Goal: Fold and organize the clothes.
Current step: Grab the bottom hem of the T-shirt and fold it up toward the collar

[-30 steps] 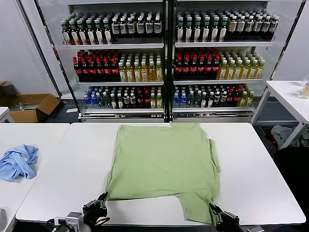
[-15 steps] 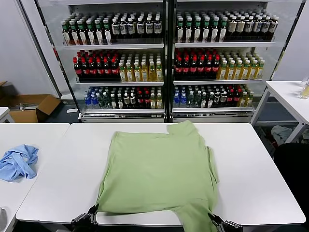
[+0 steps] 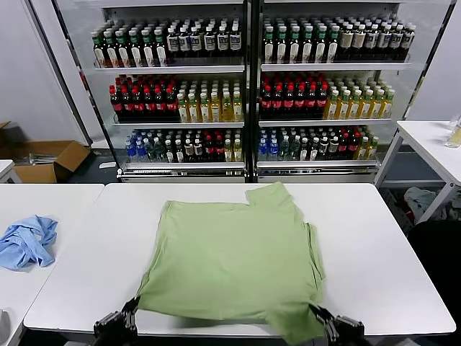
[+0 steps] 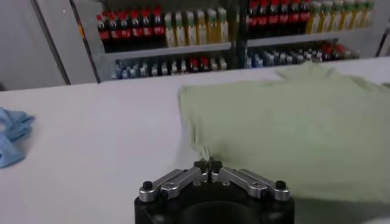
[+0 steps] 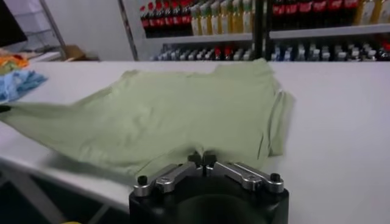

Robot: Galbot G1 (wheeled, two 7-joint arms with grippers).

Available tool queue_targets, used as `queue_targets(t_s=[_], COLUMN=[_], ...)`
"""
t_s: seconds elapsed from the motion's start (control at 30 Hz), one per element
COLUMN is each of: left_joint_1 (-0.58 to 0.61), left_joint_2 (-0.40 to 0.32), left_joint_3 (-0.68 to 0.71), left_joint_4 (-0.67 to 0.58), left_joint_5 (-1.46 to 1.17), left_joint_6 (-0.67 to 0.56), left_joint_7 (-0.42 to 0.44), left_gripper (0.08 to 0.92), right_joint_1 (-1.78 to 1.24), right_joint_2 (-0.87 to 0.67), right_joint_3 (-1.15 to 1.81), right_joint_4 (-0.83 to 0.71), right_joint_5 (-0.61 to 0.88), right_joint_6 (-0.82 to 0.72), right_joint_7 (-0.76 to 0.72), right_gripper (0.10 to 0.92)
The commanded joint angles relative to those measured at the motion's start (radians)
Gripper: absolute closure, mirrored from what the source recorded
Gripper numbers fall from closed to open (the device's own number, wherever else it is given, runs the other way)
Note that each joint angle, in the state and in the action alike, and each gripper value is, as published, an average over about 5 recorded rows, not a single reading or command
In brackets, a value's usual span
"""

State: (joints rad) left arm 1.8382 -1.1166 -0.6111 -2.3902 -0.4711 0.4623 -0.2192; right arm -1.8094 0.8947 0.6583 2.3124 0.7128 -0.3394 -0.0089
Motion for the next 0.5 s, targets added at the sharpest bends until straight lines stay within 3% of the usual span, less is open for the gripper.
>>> queue_targets(t_s=[0.03, 0.5], left_joint_1=[-0.304, -0.466], left_joint_2=[-0.021, -0.033], left_joint_3=[0.024, 0.058], left_joint_4=[0.226, 0.403], left_joint_5=[-0.145, -0.149], left_joint_6=[-0.009, -0.015], left_joint_7=[0.035, 0.173], left_gripper=[0.917, 0.917], right_joint_1=[0.32, 0.463], right_joint_2=[0.006, 0.054], right_joint_3=[-0.139, -0.251], right_joint_4=[-0.155, -0.314], right_joint_5=[0.028, -0.058], right_joint_6=[-0.019, -0.014], right_joint_7=[0.052, 0.062], right_gripper=[0.917, 0.917])
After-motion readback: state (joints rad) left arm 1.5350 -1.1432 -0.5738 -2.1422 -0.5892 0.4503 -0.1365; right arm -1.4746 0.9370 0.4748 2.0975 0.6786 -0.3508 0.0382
